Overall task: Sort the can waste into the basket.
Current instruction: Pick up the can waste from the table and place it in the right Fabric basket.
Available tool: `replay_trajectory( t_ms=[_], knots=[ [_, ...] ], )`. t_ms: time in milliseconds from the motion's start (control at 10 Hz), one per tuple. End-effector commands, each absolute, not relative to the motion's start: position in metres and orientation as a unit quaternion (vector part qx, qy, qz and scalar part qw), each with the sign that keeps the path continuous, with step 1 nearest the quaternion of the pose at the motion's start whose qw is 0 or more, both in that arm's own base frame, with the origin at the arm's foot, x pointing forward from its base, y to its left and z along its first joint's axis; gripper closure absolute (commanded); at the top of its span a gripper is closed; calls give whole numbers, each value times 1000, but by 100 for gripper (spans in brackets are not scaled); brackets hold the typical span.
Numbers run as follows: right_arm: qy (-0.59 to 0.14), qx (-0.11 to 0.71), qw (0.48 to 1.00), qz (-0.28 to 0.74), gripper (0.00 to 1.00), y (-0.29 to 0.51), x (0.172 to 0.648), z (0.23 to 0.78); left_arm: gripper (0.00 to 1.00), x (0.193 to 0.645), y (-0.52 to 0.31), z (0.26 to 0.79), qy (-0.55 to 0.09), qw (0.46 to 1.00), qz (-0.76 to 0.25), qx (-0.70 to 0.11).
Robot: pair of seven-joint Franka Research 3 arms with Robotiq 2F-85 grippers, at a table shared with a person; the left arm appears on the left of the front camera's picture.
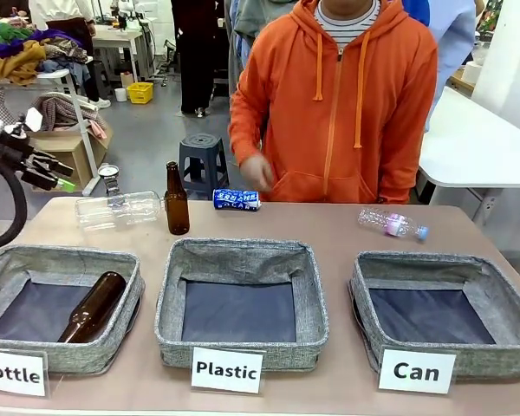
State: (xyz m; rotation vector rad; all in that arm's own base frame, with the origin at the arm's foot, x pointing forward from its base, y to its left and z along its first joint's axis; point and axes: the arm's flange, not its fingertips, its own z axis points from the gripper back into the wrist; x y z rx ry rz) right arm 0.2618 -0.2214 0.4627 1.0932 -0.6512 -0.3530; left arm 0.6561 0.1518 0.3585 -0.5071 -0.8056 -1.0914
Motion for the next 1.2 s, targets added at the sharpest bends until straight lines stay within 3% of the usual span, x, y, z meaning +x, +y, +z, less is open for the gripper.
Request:
replay_trajectory(
  t_ms=[0, 300, 700, 1100],
  knots=[
    [-317, 512, 783, -156, 0, -223, 265, 463, 0, 641, 167, 373, -384, 752, -480, -238],
    [-317, 512, 783, -156, 0, -223, 265, 463, 0, 650, 169, 366, -376, 752, -490, -231],
    [-317, 512, 783, -156, 0, -223, 265, 463, 0, 706, 158, 350, -415, 738, -508, -160],
    [-317, 512, 783, -156, 0, -223, 265, 463, 0, 742, 139, 327, -402, 723, -530, -187]
  ],
)
